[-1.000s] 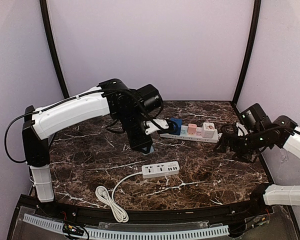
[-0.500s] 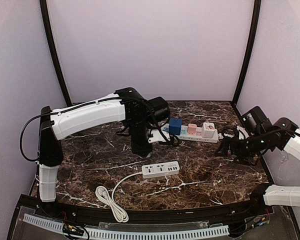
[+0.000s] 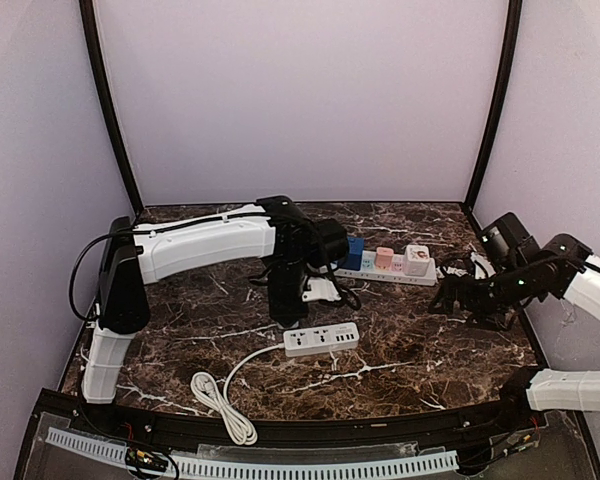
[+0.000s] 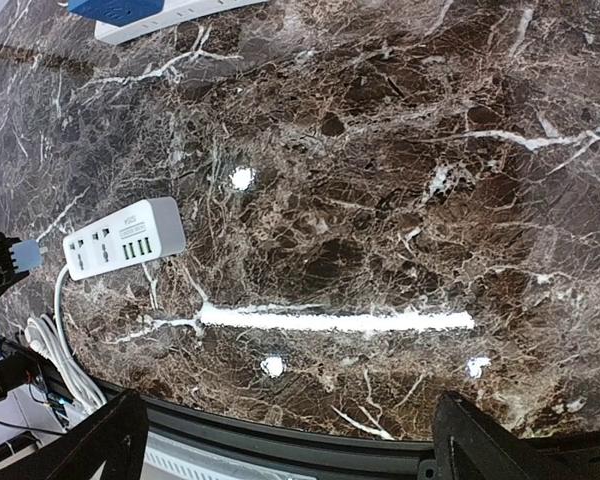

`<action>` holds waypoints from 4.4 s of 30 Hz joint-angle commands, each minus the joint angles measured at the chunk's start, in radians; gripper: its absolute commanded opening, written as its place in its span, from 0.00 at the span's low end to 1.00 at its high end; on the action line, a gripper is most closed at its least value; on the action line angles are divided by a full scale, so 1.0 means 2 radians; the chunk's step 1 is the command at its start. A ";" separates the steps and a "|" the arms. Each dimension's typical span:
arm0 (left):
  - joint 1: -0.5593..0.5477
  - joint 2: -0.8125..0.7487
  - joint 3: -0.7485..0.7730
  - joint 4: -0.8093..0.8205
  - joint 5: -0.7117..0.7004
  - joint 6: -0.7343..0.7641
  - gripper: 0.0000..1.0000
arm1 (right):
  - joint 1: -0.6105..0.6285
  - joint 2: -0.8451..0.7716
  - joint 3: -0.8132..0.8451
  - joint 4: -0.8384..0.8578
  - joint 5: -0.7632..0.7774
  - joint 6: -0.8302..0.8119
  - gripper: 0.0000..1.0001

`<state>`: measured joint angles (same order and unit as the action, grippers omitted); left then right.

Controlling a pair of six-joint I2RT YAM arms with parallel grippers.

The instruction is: Insert the plug

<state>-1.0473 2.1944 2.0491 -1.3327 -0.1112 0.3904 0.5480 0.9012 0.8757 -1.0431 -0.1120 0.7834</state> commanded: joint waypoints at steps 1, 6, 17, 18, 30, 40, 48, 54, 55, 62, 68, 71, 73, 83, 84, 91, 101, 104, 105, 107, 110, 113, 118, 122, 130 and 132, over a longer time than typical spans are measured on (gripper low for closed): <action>0.000 -0.005 0.018 -0.010 0.019 0.001 0.01 | 0.003 0.001 -0.010 0.008 0.001 -0.004 0.98; -0.001 -0.002 0.019 -0.003 0.035 0.012 0.01 | 0.003 -0.002 -0.016 0.009 0.000 -0.005 0.98; 0.000 0.017 0.021 0.005 0.035 0.013 0.01 | 0.003 -0.009 -0.023 0.007 0.000 -0.007 0.98; 0.000 0.019 0.021 0.006 0.034 0.013 0.01 | 0.003 -0.009 -0.022 0.007 0.000 -0.008 0.98; 0.000 0.025 0.010 0.024 0.025 0.027 0.01 | 0.003 -0.002 -0.023 0.009 -0.002 -0.013 0.98; 0.000 0.031 0.007 0.029 0.026 0.031 0.01 | 0.003 0.009 -0.018 0.013 -0.003 -0.015 0.98; 0.001 0.033 0.001 0.028 0.019 0.035 0.01 | 0.003 0.016 -0.013 0.015 -0.004 -0.017 0.98; 0.001 0.034 -0.007 0.028 0.018 0.032 0.01 | 0.003 0.022 -0.009 0.016 -0.004 -0.020 0.98; 0.001 0.034 -0.008 0.029 0.019 0.032 0.01 | 0.002 0.024 -0.008 0.016 -0.003 -0.020 0.98; 0.001 0.036 -0.013 0.035 0.021 0.029 0.01 | 0.003 0.029 -0.004 0.016 -0.003 -0.023 0.98; 0.001 0.037 -0.014 0.043 0.024 0.028 0.01 | 0.003 0.025 -0.008 0.015 -0.004 -0.021 0.98; 0.001 0.038 -0.012 0.048 0.025 0.027 0.01 | 0.003 0.023 -0.010 0.015 -0.005 -0.019 0.98; 0.001 0.039 -0.010 0.049 0.025 0.027 0.01 | 0.003 0.022 -0.011 0.015 -0.005 -0.019 0.98; 0.001 0.041 -0.014 0.042 0.026 0.028 0.01 | 0.003 0.016 -0.013 0.012 -0.005 -0.015 0.98; 0.001 0.042 -0.014 0.041 0.026 0.030 0.01 | 0.003 0.016 -0.013 0.013 -0.005 -0.014 0.98; 0.001 0.047 -0.014 0.037 0.027 0.035 0.01 | 0.003 0.016 -0.013 0.010 -0.007 -0.013 0.98; 0.011 0.051 -0.014 0.032 0.053 0.040 0.01 | 0.003 0.015 -0.011 0.002 -0.006 -0.011 0.98; 0.013 0.051 -0.015 0.033 0.062 0.039 0.01 | 0.003 0.016 -0.009 0.000 -0.005 -0.010 0.98; 0.014 0.052 -0.015 0.033 0.066 0.039 0.01 | 0.003 0.016 -0.008 0.000 -0.004 -0.010 0.98; 0.015 0.053 -0.018 0.034 0.075 0.040 0.01 | 0.003 0.017 -0.006 -0.002 -0.004 -0.010 0.98; 0.017 0.056 -0.019 0.036 0.084 0.038 0.01 | 0.003 0.018 -0.005 -0.002 -0.003 -0.008 0.98; 0.018 0.059 -0.019 0.038 0.086 0.037 0.01 | 0.003 0.019 -0.006 -0.001 -0.004 -0.006 0.98; 0.018 0.066 -0.017 0.042 0.083 0.033 0.01 | 0.003 0.020 -0.005 -0.001 -0.005 -0.004 0.98; 0.018 0.072 -0.014 0.043 0.087 0.029 0.01 | 0.003 0.021 -0.004 -0.002 -0.006 -0.004 0.98; 0.018 0.085 -0.002 0.044 0.087 0.021 0.01 | 0.003 0.023 -0.002 -0.003 -0.006 -0.005 0.98; 0.018 0.088 -0.001 0.043 0.083 0.017 0.01 | 0.003 0.023 -0.003 -0.003 -0.006 -0.005 0.98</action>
<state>-1.0115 2.3035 2.0544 -1.2469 0.0299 0.4458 0.5480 0.9451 0.8471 -1.0439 -0.1200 0.7685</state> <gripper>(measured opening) 0.252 0.977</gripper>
